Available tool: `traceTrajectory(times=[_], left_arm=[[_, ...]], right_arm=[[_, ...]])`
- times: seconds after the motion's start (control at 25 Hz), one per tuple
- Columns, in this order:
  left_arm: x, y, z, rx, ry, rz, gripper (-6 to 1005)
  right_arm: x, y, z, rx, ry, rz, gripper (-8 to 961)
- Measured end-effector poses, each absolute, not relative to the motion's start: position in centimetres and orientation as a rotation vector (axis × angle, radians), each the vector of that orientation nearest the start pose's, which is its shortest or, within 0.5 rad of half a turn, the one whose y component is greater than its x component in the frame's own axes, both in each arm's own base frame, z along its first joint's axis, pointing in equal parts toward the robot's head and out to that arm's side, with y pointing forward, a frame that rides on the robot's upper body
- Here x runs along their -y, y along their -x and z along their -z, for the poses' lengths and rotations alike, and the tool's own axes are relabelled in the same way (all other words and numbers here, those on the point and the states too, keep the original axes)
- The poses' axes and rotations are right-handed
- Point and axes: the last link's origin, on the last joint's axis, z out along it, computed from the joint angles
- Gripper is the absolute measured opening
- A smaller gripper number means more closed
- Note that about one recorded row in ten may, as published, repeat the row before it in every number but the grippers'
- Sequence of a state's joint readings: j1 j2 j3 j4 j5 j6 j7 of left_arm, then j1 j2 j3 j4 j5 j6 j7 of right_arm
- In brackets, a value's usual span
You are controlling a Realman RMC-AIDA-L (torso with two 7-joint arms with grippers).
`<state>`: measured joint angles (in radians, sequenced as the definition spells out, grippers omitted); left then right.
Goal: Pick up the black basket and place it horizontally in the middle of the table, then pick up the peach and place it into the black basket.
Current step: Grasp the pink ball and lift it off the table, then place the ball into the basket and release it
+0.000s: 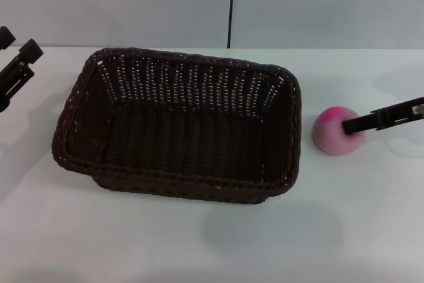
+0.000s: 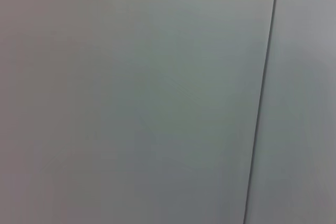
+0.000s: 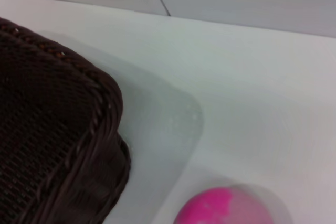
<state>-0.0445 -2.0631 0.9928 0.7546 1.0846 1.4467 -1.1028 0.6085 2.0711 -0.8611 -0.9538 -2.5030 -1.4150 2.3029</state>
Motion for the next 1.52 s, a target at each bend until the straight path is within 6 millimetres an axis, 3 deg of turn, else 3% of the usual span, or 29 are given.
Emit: traceTrajectory(times=[0.08, 0.32, 0.56, 0.76, 0.92, 1.04, 1.16, 1.36, 1.52], left_arm=[[-25.5, 32.4, -6.8, 0.558, 1.991, 1.045, 592], [-25.7, 32.4, -6.9, 0.557, 1.986, 1.045, 591], [-25.7, 32.4, -6.9, 0.556, 1.985, 1.044, 591], [-25.5, 32.4, -7.0, 0.556, 1.983, 1.044, 591], [-25.4, 32.5, -7.0, 0.559, 1.983, 1.043, 591], [-25.0, 32.8, -6.9, 0.569, 1.979, 1.039, 591], [-24.6, 32.9, -6.8, 0.566, 1.975, 1.037, 591], [-24.2, 33.1, -6.3, 0.565, 1.975, 1.044, 591], [-23.8, 33.2, -6.1, 0.571, 1.978, 1.053, 591]], right_arm=[[-37.0, -26.8, -2.0, -1.343, 2.437, 0.038, 423], [-37.4, -26.2, -2.0, -1.322, 2.441, -0.017, 192], [-37.7, -24.7, -4.7, -1.266, 2.401, -0.068, 152], [-37.5, -20.2, -8.4, -1.134, 2.408, -0.129, 118], [-36.7, -14.8, -9.8, -0.959, 2.501, -0.214, 88], [-36.1, -11.2, -8.6, -0.814, 2.624, -0.252, 63], [-36.5, -9.0, -5.9, -0.734, 2.729, -0.273, 38], [-38.9, -8.4, -1.0, -0.755, 2.794, -0.286, 32], [-39.3, -8.3, 0.0, -0.754, 2.829, -0.324, 202]])
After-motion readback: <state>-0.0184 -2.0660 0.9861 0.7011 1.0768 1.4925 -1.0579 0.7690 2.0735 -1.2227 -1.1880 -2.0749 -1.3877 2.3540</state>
